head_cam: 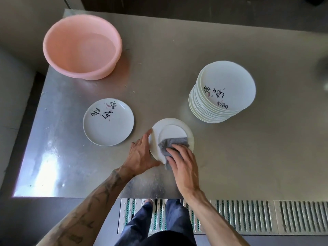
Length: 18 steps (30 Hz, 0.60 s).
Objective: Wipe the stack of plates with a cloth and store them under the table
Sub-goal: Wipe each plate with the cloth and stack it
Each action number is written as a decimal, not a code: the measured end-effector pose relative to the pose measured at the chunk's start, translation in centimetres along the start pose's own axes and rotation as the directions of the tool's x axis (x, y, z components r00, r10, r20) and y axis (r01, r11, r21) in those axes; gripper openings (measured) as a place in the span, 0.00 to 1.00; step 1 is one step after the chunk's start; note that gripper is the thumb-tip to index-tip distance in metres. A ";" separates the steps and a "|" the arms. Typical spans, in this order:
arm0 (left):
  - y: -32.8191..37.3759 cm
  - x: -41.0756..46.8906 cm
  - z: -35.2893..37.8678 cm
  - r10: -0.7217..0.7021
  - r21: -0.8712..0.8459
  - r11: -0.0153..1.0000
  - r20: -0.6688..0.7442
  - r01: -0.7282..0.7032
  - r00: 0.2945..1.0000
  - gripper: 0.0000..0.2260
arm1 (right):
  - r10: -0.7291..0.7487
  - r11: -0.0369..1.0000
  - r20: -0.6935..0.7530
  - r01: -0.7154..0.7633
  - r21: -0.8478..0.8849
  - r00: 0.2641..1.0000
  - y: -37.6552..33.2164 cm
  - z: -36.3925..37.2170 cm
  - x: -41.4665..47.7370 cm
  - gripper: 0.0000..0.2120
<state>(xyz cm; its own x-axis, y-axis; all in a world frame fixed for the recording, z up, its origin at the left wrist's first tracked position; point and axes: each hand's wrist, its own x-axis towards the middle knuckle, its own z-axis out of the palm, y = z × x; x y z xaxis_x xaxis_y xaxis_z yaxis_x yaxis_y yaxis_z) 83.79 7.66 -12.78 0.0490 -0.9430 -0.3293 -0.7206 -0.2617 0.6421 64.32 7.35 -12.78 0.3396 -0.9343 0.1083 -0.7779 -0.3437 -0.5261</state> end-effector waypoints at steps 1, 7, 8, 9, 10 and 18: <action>0.1 0.0 -0.1 0.009 -0.003 1.000 -0.006 -0.009 1.000 0.58 | 0.020 1.000 -0.017 -0.020 0.000 1.000 0.9 -0.5 -0.4 0.12; 0.3 -0.3 -0.6 -0.028 -0.154 0.988 -0.003 0.027 1.000 0.53 | 0.203 0.979 -0.061 -0.201 0.035 0.977 3.1 -2.6 -0.8 0.12; 0.4 -0.5 -0.7 -0.031 -0.238 0.971 -0.009 0.027 0.999 0.52 | 0.221 0.975 -0.064 -0.218 0.048 0.973 3.1 -2.9 -0.5 0.12; 0.5 -0.7 -0.9 -0.021 -0.322 0.947 -0.027 0.012 0.999 0.50 | 0.228 0.973 -0.069 -0.224 0.061 0.971 3.0 -3.1 -0.3 0.12; 0.6 -0.9 -1.1 -0.007 -0.386 0.922 -0.050 -0.013 0.999 0.47 | 0.227 0.972 -0.071 -0.222 0.071 0.971 3.0 -3.2 -0.1 0.12; 2.9 -0.6 -3.5 -0.096 -0.581 0.813 -0.083 0.030 0.992 0.28 | 0.241 0.968 -0.078 -0.233 0.097 0.967 2.4 -4.4 0.1 0.13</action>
<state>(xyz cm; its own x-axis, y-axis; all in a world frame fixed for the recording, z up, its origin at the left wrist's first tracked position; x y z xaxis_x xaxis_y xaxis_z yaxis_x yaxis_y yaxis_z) 84.13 6.75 -8.29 0.1749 -0.9274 -0.3307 -0.1822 -0.3606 0.9147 60.16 6.01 -10.37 0.0999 -0.9940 0.0440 -0.7806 -0.1057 -0.6160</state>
